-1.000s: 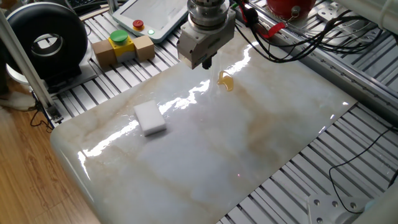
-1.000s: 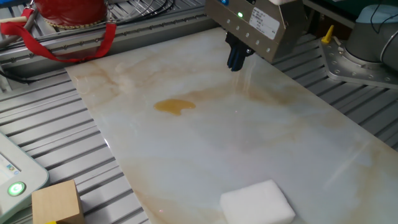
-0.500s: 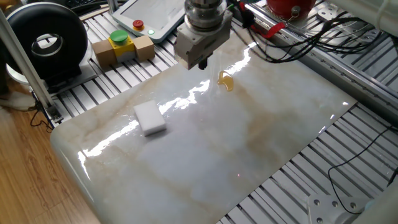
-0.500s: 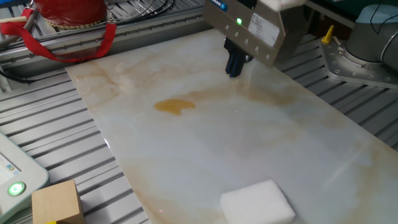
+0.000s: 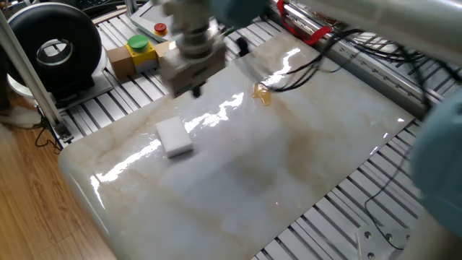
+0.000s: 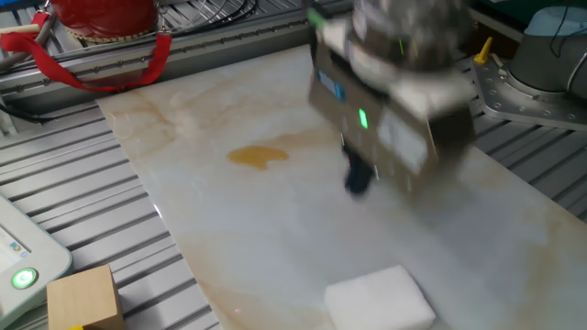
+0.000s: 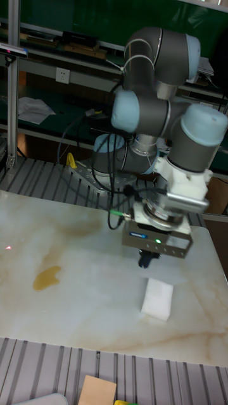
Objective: Clean the tabletop with a sponge
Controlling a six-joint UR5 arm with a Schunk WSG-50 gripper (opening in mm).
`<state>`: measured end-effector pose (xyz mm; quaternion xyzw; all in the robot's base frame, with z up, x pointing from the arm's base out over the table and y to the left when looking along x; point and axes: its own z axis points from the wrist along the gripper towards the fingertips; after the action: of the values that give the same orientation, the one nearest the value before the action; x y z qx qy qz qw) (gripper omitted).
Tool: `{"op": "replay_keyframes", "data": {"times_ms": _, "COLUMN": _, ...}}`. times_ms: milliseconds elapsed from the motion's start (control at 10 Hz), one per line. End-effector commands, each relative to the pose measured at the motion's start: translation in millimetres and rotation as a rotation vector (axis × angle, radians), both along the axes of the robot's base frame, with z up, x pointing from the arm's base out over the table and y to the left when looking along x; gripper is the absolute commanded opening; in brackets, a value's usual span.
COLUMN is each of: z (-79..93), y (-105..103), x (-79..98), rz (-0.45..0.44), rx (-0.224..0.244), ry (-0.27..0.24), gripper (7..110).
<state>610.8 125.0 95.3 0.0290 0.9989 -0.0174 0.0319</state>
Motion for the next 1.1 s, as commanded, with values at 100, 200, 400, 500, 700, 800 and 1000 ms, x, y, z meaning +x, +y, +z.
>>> {"op": "replay_keyframes", "data": {"times_ms": 100, "z": -33.7, "y": 72.9, "x": 31.0, "rz": -0.134, "rx": 0.099, "ry": -0.013, "gripper": 7}}
{"op": "replay_keyframes", "data": {"times_ms": 200, "z": -43.2, "y": 81.9, "x": 34.6, "rz": -0.152, "rx": 0.109, "ry": -0.021, "gripper": 7}}
{"op": "replay_keyframes", "data": {"times_ms": 400, "z": -45.9, "y": 77.1, "x": 43.9, "rz": -0.164, "rx": 0.092, "ry": -0.055, "gripper": 7}}
{"op": "replay_keyframes", "data": {"times_ms": 500, "z": -47.2, "y": 77.6, "x": 37.9, "rz": -0.184, "rx": 0.092, "ry": -0.035, "gripper": 7}}
{"op": "replay_keyframes", "data": {"times_ms": 700, "z": -50.4, "y": 56.2, "x": 29.2, "rz": -0.233, "rx": 0.03, "ry": -0.014, "gripper": 7}}
{"op": "replay_keyframes", "data": {"times_ms": 800, "z": -51.9, "y": 49.6, "x": 17.0, "rz": -0.253, "rx": 0.009, "ry": 0.017, "gripper": 7}}
{"op": "replay_keyframes", "data": {"times_ms": 1000, "z": -49.8, "y": 44.3, "x": 9.9, "rz": -0.249, "rx": 0.01, "ry": 0.031, "gripper": 7}}
